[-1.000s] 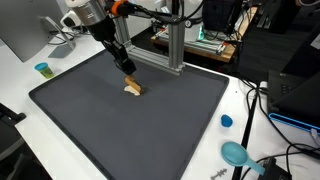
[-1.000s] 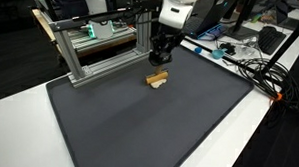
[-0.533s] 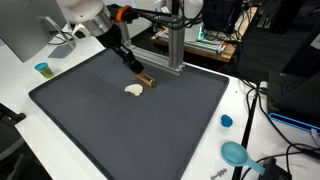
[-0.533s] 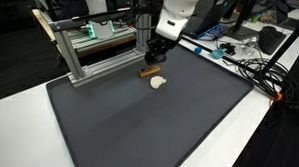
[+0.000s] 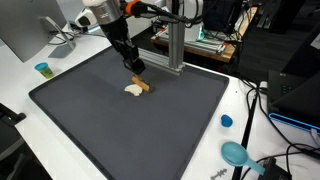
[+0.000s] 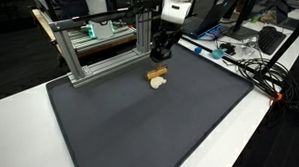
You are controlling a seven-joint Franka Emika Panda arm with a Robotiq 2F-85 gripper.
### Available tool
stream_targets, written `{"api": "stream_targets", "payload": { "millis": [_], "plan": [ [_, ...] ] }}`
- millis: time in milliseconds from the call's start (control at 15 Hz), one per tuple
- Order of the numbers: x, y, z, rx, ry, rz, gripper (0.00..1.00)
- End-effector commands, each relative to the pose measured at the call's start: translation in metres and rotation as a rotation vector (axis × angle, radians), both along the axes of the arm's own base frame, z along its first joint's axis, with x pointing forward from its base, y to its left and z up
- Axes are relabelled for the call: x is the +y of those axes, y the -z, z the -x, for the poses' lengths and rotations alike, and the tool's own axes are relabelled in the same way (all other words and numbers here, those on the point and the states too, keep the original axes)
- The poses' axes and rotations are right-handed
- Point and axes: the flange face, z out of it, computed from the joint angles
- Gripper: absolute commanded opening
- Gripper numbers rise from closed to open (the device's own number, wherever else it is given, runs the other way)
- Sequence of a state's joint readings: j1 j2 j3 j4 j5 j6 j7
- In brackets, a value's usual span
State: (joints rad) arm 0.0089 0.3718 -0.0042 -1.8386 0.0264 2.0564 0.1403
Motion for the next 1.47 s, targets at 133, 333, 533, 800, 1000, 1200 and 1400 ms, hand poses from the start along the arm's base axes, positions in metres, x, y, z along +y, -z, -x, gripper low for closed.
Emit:
{"api": "stream_targets", "payload": {
  "millis": [133, 333, 533, 800, 1000, 1200, 1400],
  "plan": [
    [0.031, -0.027, 0.065, -0.218, -0.066, 0.037, 0.22],
    [0.029, -0.032, 0.088, -0.312, -0.038, 0.056, 0.22],
    [0.013, -0.039, 0.108, -0.404, 0.057, 0.033, 0.22],
    [0.005, -0.03, 0.105, -0.389, 0.068, 0.036, 0.47],
    [-0.002, -0.029, 0.11, -0.395, 0.086, 0.042, 0.22],
    [-0.008, -0.02, 0.099, -0.39, 0.113, 0.052, 0.22],
    [-0.012, -0.015, 0.09, -0.388, 0.129, 0.054, 0.22]
  ]
}}
